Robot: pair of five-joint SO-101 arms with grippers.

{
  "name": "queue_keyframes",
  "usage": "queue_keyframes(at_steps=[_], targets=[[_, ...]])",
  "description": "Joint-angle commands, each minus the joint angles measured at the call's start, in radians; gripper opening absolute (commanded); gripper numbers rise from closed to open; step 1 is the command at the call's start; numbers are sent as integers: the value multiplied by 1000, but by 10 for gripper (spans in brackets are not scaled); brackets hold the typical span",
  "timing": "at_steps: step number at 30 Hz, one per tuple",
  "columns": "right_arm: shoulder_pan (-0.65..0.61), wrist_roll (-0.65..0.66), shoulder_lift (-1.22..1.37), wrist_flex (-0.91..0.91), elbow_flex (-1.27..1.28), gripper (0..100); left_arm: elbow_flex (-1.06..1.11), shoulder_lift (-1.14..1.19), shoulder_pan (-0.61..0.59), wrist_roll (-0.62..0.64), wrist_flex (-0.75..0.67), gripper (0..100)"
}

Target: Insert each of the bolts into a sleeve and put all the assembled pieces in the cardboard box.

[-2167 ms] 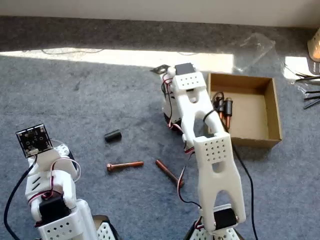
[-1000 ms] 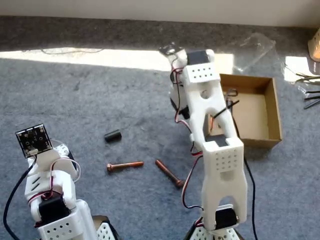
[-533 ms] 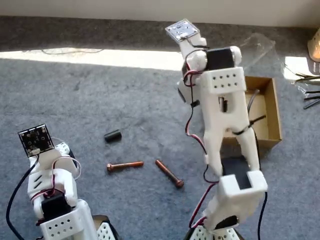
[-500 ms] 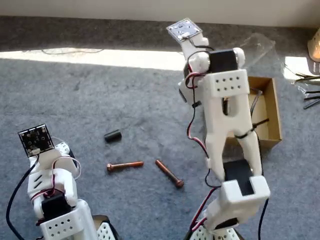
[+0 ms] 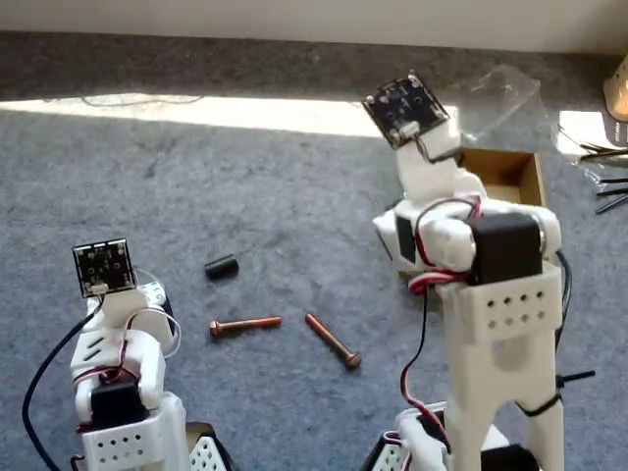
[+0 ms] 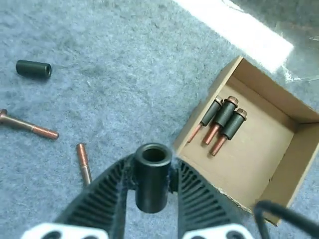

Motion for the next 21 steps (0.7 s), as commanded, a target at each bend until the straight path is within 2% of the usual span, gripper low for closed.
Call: queue_keyframes(at_steps=[1, 7, 10, 14, 18, 21], targets=[[15, 5, -162, -108, 139, 5, -76, -10, 18, -5, 46, 17], [16, 3, -383, -260, 437, 5, -79, -10, 19, -20, 58, 17], [16, 3, -483, -329, 562, 5, -111, -10, 48, -121, 123, 17], [16, -2, -595, -410, 716, 5, -128, -10, 163, -241, 183, 17], [81, -100, -676, -492, 849, 5, -127, -8, 263, -419, 199, 17], [137, -133, -723, -544, 932, 5, -128, -8, 346, -500, 236, 20]])
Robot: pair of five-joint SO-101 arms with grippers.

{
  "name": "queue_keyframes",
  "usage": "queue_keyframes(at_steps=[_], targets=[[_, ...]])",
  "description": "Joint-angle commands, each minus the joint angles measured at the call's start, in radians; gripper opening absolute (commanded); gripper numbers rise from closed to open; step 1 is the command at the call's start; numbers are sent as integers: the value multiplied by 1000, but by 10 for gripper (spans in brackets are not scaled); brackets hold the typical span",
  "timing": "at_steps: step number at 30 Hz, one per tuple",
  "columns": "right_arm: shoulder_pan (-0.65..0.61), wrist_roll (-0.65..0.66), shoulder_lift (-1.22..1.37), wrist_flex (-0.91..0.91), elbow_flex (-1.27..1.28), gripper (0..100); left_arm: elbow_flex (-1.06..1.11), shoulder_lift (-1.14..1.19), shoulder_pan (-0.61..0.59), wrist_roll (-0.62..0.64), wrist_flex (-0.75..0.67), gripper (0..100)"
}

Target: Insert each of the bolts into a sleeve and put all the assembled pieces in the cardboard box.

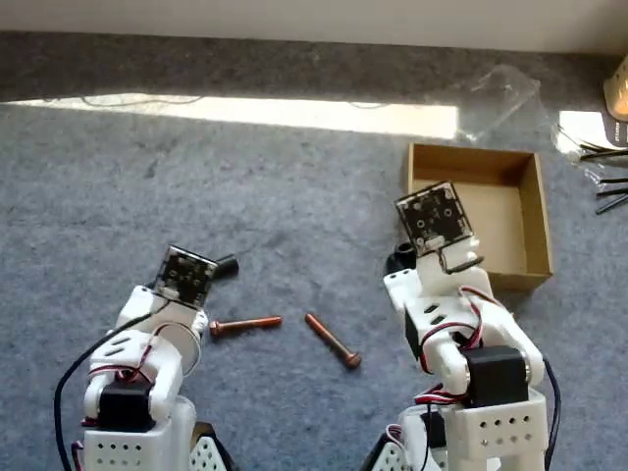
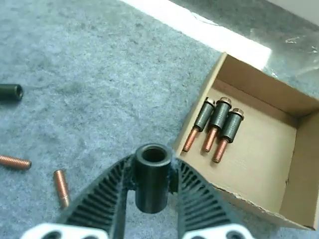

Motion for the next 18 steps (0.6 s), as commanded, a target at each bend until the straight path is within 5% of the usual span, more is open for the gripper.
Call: queue_keyframes(at_steps=[1, 10, 18], targets=[[65, -37, -65, -82, 61, 5, -53, -7, 137, -129, 40, 20], [94, -37, -239, -128, 274, 5, -67, -2, 372, -353, 55, 21], [209, -35, -437, -108, 394, 5, -186, 2, 409, -381, 78, 24]])
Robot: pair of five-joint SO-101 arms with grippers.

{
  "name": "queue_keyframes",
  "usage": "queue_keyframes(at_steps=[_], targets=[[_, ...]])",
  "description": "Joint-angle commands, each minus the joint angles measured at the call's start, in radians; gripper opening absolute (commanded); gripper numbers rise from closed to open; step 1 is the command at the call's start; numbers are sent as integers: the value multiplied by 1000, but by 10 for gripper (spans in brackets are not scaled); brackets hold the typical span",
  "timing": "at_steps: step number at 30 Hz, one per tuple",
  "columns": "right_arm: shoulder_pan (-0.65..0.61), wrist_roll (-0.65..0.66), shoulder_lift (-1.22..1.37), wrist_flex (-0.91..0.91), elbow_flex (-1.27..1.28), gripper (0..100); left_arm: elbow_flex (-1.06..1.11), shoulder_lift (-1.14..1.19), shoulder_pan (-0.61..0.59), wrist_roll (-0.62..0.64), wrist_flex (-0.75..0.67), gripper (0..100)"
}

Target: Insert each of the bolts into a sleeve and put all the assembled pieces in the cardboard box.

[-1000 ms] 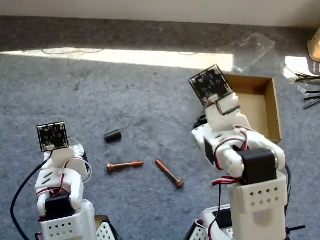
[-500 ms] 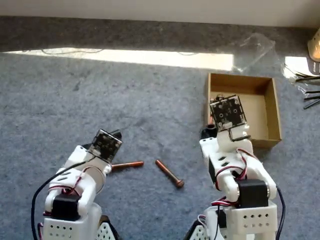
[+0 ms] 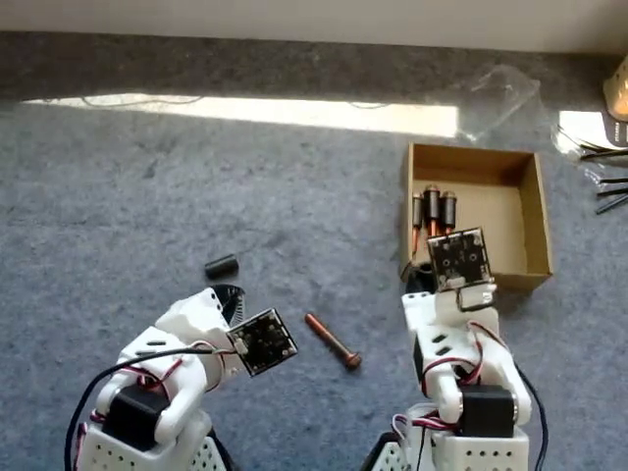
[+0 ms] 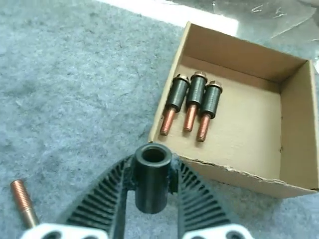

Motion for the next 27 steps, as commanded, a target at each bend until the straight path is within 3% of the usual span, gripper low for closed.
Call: queue_keyframes(at_steps=[1, 7, 14, 22, 27], targets=[[77, -11, -81, -7, 27, 5, -117, 18, 54, -8, 31, 33], [128, -57, -205, 18, 105, 5, -305, 335, 202, -5, 120, 98], [140, -68, -199, 13, 111, 5, -564, 811, 328, -8, 187, 107], [255, -75, -199, 12, 114, 5, -863, 1244, 341, -8, 233, 106], [268, -75, -199, 13, 114, 5, -1066, 1501, 341, -9, 358, 105]])
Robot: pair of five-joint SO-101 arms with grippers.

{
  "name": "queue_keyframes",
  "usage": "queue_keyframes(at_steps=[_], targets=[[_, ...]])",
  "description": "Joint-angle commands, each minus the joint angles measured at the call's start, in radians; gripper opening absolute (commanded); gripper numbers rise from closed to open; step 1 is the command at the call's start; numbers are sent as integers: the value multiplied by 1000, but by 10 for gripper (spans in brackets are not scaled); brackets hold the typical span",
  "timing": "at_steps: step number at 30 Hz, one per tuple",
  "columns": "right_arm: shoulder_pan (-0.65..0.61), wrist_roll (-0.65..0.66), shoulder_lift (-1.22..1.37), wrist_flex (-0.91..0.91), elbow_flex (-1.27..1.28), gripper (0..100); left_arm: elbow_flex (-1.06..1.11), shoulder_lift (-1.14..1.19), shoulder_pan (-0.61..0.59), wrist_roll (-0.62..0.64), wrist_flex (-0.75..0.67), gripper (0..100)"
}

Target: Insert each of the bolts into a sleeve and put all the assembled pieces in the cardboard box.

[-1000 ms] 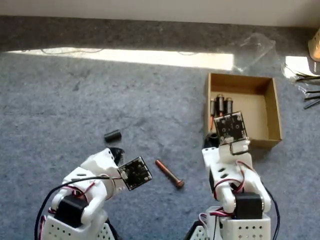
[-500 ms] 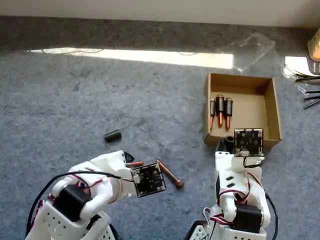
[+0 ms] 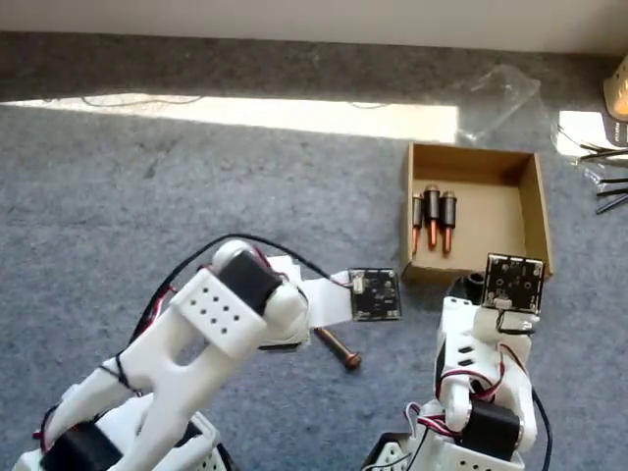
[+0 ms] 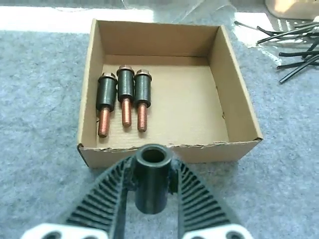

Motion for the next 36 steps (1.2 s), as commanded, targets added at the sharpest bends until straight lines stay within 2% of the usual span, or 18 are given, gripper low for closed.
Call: queue_keyframes(at_steps=[1, 3, 9, 18, 27, 36], targets=[[15, -6, -7, -4, -10, 5, -216, 231, 12, -11, 121, 105], [15, -6, -7, -4, -10, 5, -286, 341, 15, -21, 169, 105], [15, -6, -7, -4, -10, 5, -412, 588, 101, -244, 206, 105], [16, -6, -7, -4, -8, 5, -581, 748, 133, -356, 206, 105], [19, -3, -7, -4, -8, 5, -590, 774, 130, -364, 206, 105], [232, -5, -7, -5, 15, 5, -591, 743, 50, -364, 155, 105]])
